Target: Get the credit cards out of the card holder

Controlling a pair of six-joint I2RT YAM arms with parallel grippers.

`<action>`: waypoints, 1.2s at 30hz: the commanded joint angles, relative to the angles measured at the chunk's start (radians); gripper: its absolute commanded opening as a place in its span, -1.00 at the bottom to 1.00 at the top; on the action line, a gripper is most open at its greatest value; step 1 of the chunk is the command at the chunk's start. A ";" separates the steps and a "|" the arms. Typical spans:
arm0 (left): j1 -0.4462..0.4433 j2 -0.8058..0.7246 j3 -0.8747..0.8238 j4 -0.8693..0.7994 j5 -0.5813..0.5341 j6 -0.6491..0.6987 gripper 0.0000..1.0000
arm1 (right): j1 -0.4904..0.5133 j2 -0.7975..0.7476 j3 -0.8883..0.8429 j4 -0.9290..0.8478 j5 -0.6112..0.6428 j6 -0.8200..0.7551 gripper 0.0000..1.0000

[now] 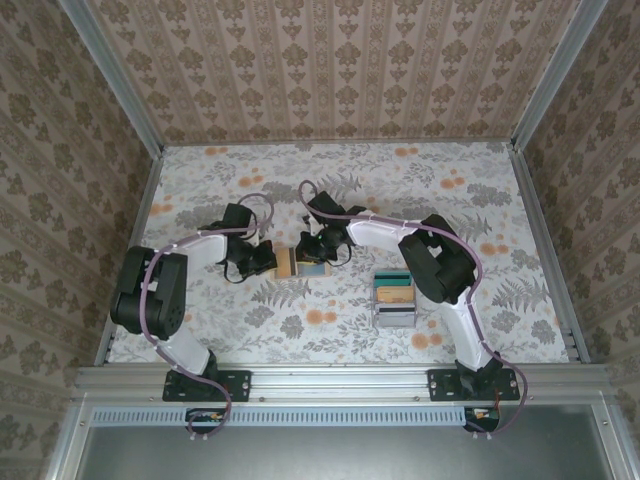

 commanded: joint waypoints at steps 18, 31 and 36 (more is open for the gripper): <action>-0.021 0.027 0.001 -0.002 0.002 0.002 -1.00 | 0.010 0.051 0.046 -0.014 -0.053 0.017 -0.68; -0.022 0.033 0.005 -0.013 -0.009 0.007 -1.00 | 0.007 0.011 0.040 -0.067 0.028 -0.004 -0.63; -0.022 0.033 0.006 -0.017 -0.012 0.009 -1.00 | -0.001 0.002 0.032 -0.058 0.025 -0.003 -0.63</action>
